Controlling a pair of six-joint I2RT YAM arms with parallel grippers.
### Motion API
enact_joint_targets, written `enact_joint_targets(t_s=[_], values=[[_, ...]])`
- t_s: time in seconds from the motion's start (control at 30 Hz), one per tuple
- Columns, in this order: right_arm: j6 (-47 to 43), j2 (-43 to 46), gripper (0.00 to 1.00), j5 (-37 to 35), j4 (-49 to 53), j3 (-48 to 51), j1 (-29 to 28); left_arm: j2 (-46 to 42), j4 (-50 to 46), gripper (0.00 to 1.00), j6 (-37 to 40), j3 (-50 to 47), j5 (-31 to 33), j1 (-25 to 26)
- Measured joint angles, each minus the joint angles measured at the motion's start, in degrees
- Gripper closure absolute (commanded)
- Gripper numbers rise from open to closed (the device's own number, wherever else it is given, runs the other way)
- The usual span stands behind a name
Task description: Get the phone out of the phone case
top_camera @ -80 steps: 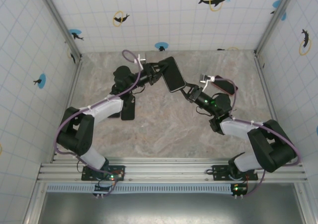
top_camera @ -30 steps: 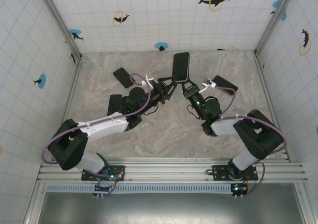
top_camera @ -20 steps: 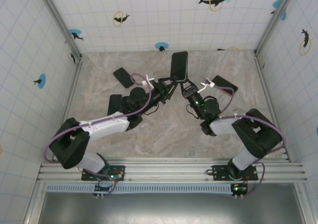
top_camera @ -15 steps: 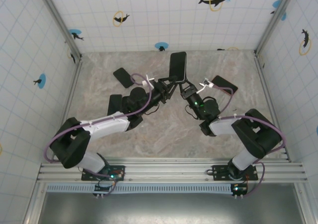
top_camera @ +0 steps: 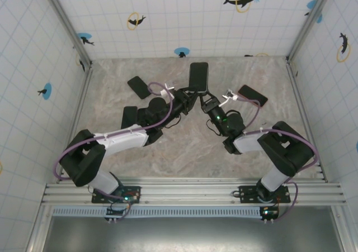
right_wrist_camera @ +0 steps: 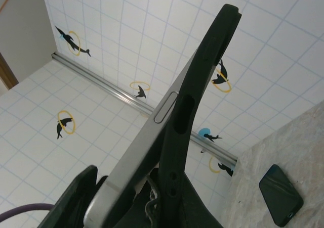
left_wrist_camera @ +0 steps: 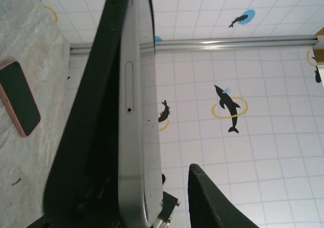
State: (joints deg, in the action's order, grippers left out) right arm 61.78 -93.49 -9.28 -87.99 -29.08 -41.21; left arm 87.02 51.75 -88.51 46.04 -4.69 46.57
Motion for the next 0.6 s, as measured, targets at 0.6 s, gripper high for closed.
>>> enact_joint_targets(t_s=[0.6], values=[[-2.3, -0.2, 1.00, -1.4, -1.0, 0.7, -0.2, 0.0, 0.6, 1.00, 0.0, -0.1, -0.3, 0.6]])
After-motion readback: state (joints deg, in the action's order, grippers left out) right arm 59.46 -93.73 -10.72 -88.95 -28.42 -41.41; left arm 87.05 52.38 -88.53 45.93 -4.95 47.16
